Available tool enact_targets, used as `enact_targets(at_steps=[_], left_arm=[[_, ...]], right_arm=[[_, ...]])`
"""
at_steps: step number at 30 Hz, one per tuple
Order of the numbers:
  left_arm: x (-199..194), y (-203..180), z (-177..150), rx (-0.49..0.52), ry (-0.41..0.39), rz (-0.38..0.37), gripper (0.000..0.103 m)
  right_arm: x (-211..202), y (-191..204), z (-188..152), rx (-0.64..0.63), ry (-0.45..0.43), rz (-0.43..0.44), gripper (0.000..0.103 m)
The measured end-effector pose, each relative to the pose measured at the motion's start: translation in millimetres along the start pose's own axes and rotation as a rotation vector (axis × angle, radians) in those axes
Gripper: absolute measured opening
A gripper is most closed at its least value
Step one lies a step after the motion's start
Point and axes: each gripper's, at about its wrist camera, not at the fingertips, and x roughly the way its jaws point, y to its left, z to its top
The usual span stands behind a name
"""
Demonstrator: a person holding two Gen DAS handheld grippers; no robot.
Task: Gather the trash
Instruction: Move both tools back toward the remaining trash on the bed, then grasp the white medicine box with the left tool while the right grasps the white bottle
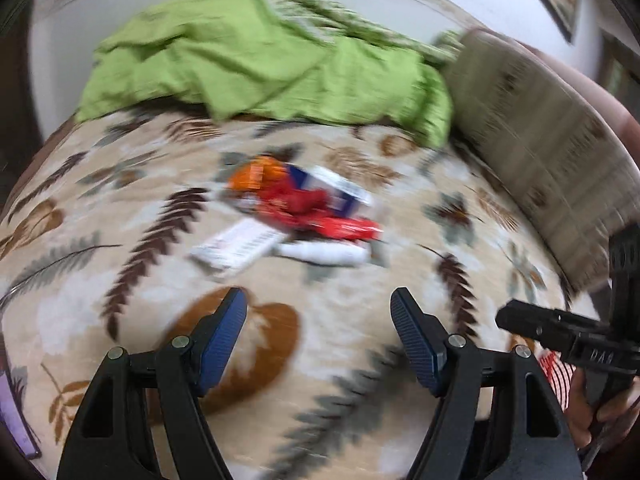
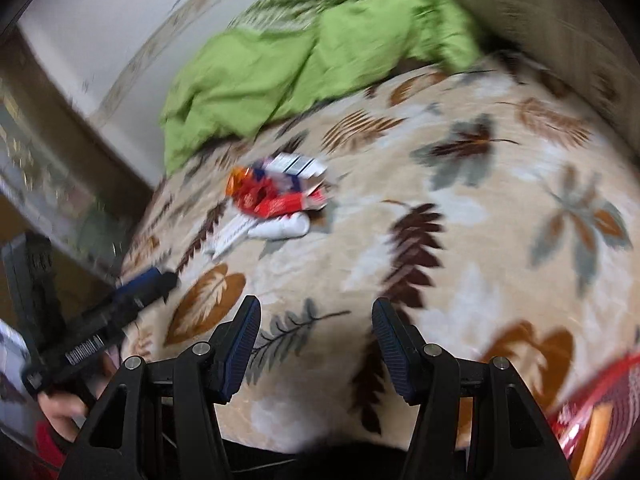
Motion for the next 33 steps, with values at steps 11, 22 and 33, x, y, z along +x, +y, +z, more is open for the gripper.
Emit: enact_targets(at_steps=[11,22,33], left_arm=[[80.1,66.3,41.9,-0.030,0.089,0.105,0.073],[165.7,75.2,56.5,0.023,0.238,-0.075,0.062],[156.4,45.9,42.0,0.123,0.246,-0.049,0.057]], right_arm=[[76.7,23.2,43.1,-0.053,0.084,0.041,0.061],[77.7,3.5,39.9,-0.014,0.088,0.025,0.061],[78.8,0.7,33.7,-0.028,0.086,0.023,0.061]])
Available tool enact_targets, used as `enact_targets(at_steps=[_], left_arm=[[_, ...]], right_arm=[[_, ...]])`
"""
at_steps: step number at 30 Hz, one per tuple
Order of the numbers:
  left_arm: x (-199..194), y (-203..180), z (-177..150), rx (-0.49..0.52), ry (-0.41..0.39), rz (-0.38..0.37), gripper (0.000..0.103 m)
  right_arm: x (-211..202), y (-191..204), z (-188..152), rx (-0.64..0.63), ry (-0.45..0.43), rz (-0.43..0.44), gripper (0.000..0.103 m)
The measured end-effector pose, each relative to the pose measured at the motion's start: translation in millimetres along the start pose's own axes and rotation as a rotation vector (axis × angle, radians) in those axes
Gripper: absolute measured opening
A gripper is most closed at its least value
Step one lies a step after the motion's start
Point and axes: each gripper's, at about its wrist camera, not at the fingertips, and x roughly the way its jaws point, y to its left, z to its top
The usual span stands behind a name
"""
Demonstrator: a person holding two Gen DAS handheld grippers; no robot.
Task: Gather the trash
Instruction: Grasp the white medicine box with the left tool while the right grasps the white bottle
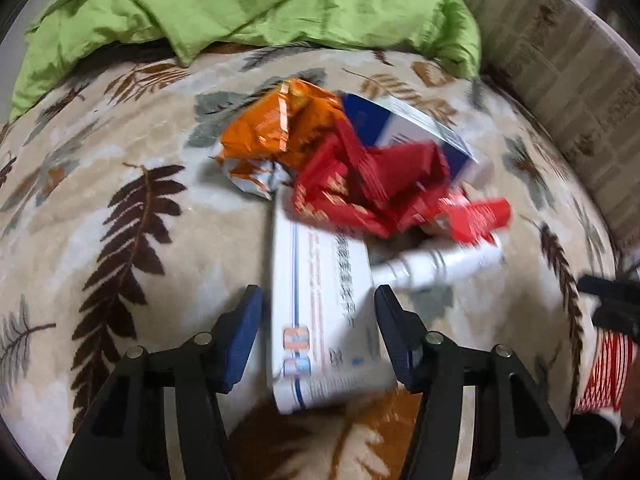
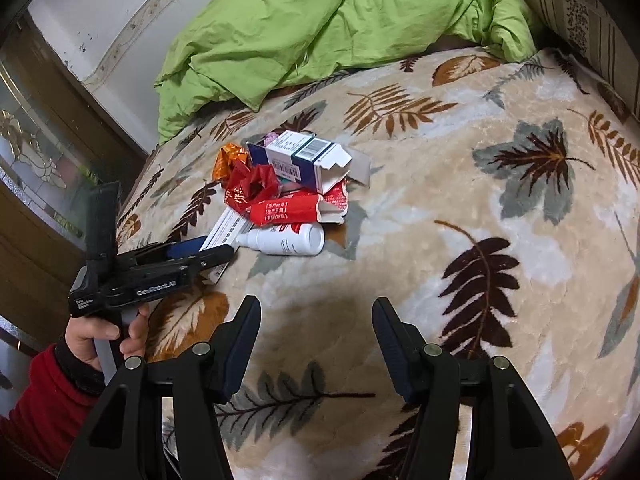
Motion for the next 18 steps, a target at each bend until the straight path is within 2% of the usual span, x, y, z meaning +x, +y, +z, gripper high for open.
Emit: enact_targets(at_steps=[4,9,12,18], left_arm=[[7.4,16.7,14.9,-0.118,-0.019,-0.006,0.057],[5.0,17.0,16.1,-0.164,-0.022,0.106,0.052],[-8.1,27.8,0.6,-0.225,-0.023,0.113,0.052],[-46.6,49.7,-56.4,-0.309,-0.045,0.085,0.052]], right_arm=[[-1.4,-0.6,-1.9,-0.005,-0.002,0.002,0.061],[3.4,-5.1,0.1,0.007,0.011,0.001,0.061],[8.4,-0.8,5.1,-0.011,0.011,0.013,0.061],[37.1,15.5,21.2,-0.089,0.036,0.044,0.061]])
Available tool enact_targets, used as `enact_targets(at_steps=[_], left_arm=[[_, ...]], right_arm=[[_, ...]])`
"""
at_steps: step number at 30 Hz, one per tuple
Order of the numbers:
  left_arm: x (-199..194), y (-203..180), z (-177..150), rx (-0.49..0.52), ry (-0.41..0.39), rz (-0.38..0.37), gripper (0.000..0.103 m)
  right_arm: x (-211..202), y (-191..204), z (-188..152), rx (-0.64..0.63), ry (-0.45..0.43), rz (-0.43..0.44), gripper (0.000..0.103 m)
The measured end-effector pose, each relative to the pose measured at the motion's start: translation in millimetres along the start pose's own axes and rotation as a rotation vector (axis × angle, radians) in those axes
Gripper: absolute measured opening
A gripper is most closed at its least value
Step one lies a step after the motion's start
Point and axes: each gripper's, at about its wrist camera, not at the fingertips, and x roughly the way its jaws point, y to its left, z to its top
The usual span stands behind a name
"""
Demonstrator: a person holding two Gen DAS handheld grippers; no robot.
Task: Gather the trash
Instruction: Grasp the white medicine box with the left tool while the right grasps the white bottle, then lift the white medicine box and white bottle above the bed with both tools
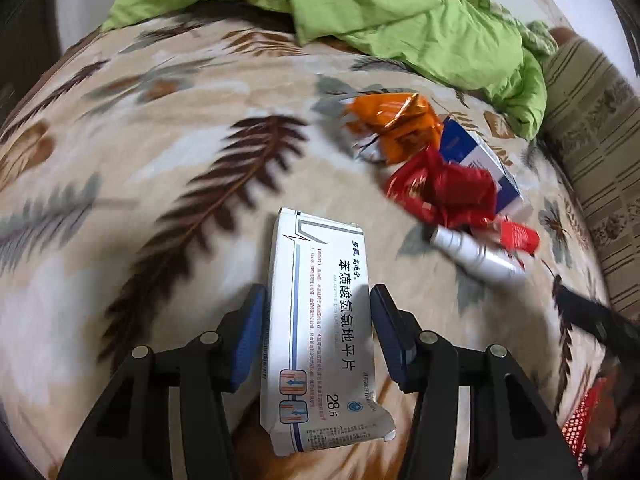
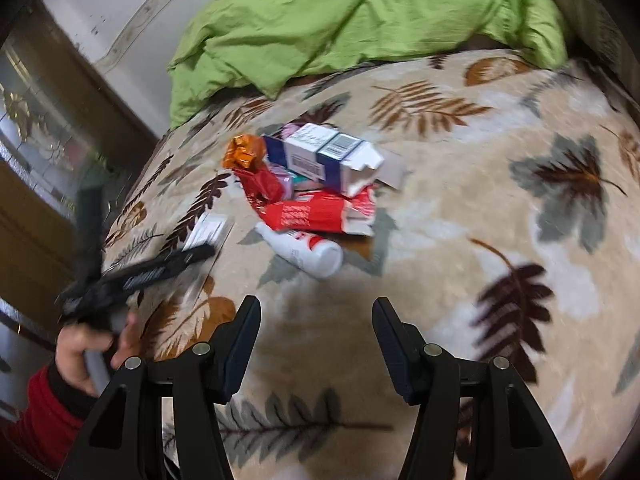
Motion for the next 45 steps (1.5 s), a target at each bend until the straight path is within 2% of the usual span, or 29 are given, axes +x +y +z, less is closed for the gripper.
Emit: enact_targets(at_steps=[3,8,11,14,19,20,21,26,30,31,33,37,45], left_arm=[[-13.4,10.3,-17.0,-0.048,-0.016,0.007,0.052],[-15.2,8.1,-27.4,-0.048,-0.051,0.051,0.052],[-13.3,6.5,-26.7,-0.039,-0.057,0.066,0.053],[-12.5,6.8,-27.2,-0.043,-0.057,0.061,0.053],[-8.5,4.1,-28.7,-0.013,-0.052,0.085,0.053],[-7.6,3.4,-29.0,-0.006,-0.050,0.091,0.053],[-6.5,3.3,-29.2,-0.001,-0.048,0.094,0.053],[-2.7,3.0,-30.0,0.013,-0.041,0.109,0.054],[2.9,-4.9,-31.1,0.054,-0.030,0.107,0.070],[4.6,-9.1,-31.9,0.077,-0.026,0.128,0.070],[5.1,-13.0,-32.5,0.094,-0.027,0.153,0.070],[1.5,-9.7,-33.5,0.065,-0.042,0.178,0.058],[2.6,-10.1,-35.5,0.056,-0.041,0.192,0.058]], right_arm=[[21.8,3.9,15.6,-0.029,0.001,-0.005,0.061],[49.0,6.6,32.4,-0.037,0.018,0.018,0.061],[55.1,18.0,27.9,-0.052,0.065,0.056,0.053],[57.8,37.3,17.1,-0.115,0.116,0.086,0.053],[70.3,53.7,18.6,-0.194,0.132,-0.020,0.052],[75.3,54.3,19.5,-0.193,0.146,-0.047,0.045],[80.8,54.5,19.5,-0.192,0.164,-0.073,0.032],[84.3,54.7,11.6,-0.192,0.160,-0.132,0.032],[81.2,56.2,3.9,-0.177,0.141,-0.159,0.032],[79.4,57.2,3.0,-0.168,0.132,-0.161,0.032],[73.1,56.7,-0.7,-0.139,0.118,-0.141,0.032],[67.0,65.2,-13.3,-0.143,0.113,-0.155,0.031],[70.9,68.9,-17.6,-0.147,0.120,-0.198,0.032]])
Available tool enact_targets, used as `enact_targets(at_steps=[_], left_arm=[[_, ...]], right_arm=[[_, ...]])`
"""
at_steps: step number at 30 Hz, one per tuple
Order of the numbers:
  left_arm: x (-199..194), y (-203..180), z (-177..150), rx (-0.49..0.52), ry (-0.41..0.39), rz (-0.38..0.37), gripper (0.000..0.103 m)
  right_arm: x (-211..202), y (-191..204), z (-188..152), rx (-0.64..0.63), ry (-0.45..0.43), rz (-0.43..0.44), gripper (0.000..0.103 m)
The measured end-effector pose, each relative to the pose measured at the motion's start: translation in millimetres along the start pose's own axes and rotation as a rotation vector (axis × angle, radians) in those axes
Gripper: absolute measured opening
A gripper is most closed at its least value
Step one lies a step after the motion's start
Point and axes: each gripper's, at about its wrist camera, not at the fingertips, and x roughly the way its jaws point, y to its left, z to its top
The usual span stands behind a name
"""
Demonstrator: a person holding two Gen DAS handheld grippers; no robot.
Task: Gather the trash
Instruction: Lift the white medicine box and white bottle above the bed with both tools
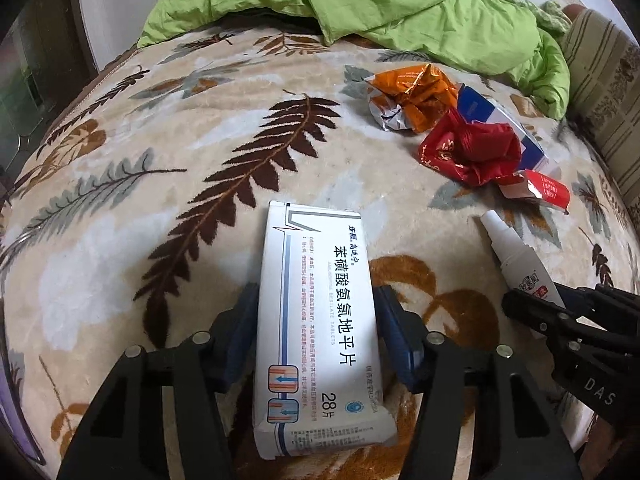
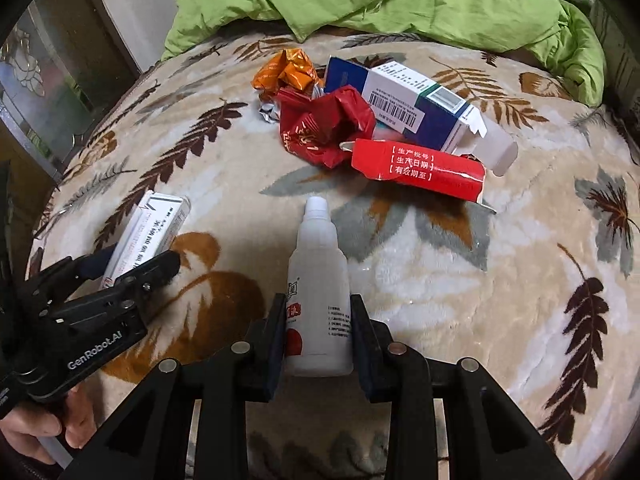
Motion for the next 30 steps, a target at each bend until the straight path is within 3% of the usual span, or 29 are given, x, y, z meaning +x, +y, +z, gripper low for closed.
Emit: enact_targets(at_steps=[6,12,23,30], left_arm=[[-0.5,-4.2,-1.4,0.015,-0.011,0.021,0.058],[-13.9,-3.6,-3.7,-0.015,-0.046,0.023,0.051],[-75.2,-10.1,-21.7,-0.078,-0.281,0.111,0.051],[-71.0,-4.2,-20.3,-0.099,-0.260,0.101,0.051]], right_arm=[[-0.3,4.0,-3.7,-0.033,-0.009,-0.019,0.032],[-13.0,7.4,-6.6,-0.052,-0.069,-0.054,0.031],[-52.2,16.2,-25.1,-0.038,-0.218,-0.120,0.031],[-56.2,7.3,-22.4,-0.012,-0.251,-0.206,0.031]])
